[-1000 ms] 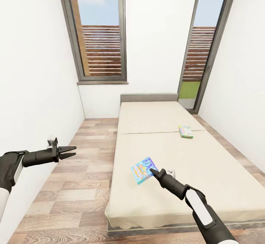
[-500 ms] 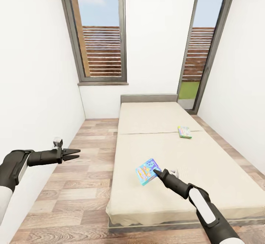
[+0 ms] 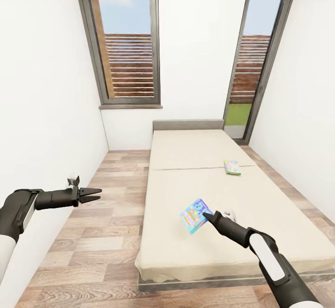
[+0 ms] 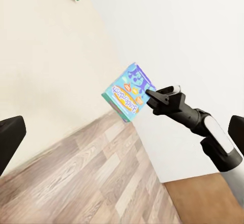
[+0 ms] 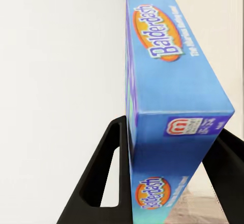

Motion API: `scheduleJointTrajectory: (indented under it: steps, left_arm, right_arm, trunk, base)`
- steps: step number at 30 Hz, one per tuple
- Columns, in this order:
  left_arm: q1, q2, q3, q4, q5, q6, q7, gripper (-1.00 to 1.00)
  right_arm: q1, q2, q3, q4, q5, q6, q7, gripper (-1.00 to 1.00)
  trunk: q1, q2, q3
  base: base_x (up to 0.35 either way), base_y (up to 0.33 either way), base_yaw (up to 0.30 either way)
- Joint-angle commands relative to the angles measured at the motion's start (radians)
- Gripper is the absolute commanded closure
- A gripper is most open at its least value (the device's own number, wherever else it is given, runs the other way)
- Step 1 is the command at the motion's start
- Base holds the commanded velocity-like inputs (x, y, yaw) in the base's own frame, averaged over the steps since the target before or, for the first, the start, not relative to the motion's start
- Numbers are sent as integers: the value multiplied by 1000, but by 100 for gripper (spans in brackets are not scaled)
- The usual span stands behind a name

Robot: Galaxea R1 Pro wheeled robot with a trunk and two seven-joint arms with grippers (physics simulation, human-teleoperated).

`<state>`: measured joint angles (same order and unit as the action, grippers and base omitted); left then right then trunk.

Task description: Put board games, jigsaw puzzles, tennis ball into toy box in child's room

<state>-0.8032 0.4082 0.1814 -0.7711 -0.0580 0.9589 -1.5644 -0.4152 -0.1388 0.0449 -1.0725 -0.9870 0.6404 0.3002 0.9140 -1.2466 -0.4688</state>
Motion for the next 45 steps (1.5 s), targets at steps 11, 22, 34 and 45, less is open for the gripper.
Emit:
scheduleJointTrajectory:
  steps: [11,22,34,45]
  left_arm:
    - [-1,3,4,-1,-6,11,-6,-100]
    - [-1,-1,2,-1,-6,9,-6,-100]
    - [-1,-2,1,0,-6,9,-6,-100]
    - [-1,-2,1,0,-5,9,-6,-100]
  right_arm:
    - [1,8,2,-8,8,-2,-1,100]
    - [1,7,1,-2,8,-1,0,100]
    - [1,9,7,-1,8,-3,2,100]
    - [1,7,2,0,7,-5,15,100]
  trunk:
    - [-42,77,33]
    - [-84,154,60]
    - [-130,238,93]
    - [-173,315,128]
  base:
    - [-136,0,-14]
    - [-54,0,-204]
    - [-1,0,-108]
    - [0,0,-268]
